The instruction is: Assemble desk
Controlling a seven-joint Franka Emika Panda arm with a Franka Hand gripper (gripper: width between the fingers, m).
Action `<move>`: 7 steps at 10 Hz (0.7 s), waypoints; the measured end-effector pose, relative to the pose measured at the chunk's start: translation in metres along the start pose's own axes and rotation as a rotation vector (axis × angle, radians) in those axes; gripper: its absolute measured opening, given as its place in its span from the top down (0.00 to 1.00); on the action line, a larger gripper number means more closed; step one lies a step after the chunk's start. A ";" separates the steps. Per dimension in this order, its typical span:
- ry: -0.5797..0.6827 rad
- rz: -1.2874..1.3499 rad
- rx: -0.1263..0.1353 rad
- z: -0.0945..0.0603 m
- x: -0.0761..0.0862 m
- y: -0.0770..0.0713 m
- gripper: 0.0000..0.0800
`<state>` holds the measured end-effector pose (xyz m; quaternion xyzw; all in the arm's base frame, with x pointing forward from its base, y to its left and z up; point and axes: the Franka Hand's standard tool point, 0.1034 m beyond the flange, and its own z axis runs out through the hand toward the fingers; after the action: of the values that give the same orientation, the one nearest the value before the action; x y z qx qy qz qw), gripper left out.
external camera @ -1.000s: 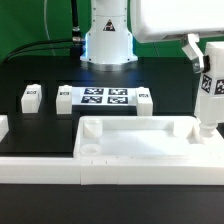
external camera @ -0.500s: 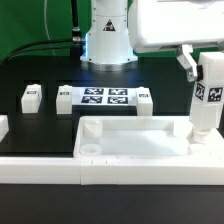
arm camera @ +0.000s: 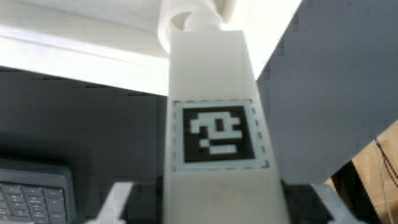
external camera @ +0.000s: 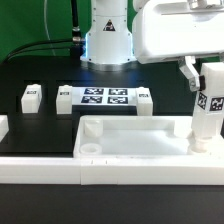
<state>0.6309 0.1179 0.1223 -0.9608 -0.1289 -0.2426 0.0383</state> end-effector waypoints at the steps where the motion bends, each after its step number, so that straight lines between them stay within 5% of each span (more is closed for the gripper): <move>1: 0.002 0.000 -0.001 0.000 0.000 0.000 0.64; 7: 0.007 0.000 -0.009 0.000 0.000 0.010 0.64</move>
Offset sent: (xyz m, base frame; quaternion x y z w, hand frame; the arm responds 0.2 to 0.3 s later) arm -0.0073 -0.0065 -0.0019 -0.0013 0.0042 -0.0039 1.0000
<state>0.6339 0.1082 0.1228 -0.9600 -0.1276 -0.2467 0.0343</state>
